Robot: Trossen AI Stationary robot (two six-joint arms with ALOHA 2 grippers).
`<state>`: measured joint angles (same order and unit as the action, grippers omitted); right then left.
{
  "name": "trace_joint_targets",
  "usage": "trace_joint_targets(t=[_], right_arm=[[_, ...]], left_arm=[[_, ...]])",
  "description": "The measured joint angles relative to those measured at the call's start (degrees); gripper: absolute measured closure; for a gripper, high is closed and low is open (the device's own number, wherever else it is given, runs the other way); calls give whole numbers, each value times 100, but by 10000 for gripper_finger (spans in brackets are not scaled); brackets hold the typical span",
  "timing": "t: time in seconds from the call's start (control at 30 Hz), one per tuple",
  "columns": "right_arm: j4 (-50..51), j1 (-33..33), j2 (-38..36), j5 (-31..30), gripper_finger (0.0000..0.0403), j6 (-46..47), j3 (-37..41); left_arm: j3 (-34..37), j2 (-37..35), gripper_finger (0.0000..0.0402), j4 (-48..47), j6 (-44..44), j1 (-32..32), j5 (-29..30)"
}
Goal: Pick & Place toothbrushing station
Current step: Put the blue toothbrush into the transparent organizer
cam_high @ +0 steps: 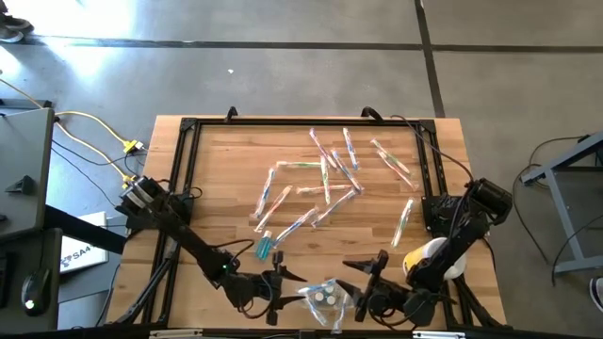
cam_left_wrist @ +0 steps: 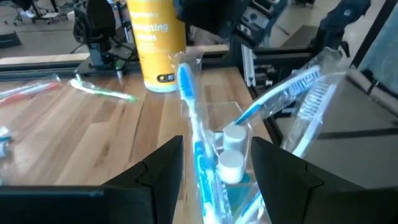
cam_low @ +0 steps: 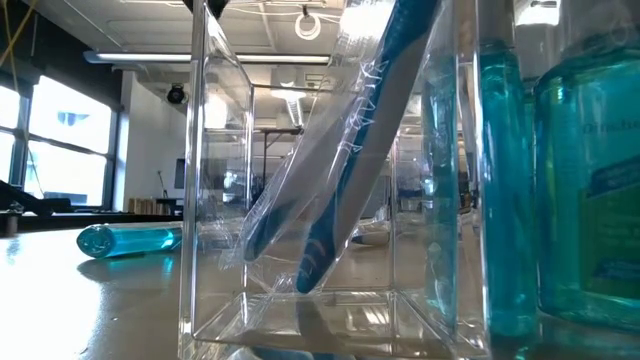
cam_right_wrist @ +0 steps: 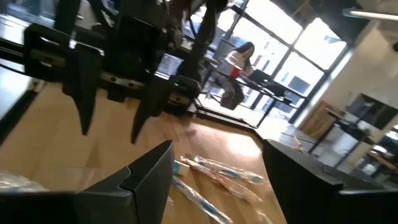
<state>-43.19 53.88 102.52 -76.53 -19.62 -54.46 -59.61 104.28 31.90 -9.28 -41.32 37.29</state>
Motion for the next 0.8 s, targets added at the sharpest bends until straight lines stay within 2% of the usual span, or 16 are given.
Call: trace_joint_targets(t=[0.2, 0.43, 0.6, 0.8], right_arm=[[-554, 148, 0, -506, 164, -733, 0], [-1767, 366, 0, -990, 164, -2096, 0], [-1923, 429, 0, -1036, 164, -2266, 0], [-1917, 320, 0, -1040, 164, -2257, 0]], left_arm=[[-2, -293, 220, -460, 4, -134, 480], [0, -799, 220, -1486, -255, -378, 1362], [-2, -1520, 220, -3250, -1476, -305, 1383], [-4, -2224, 220, -6011, -3425, 409, 618]])
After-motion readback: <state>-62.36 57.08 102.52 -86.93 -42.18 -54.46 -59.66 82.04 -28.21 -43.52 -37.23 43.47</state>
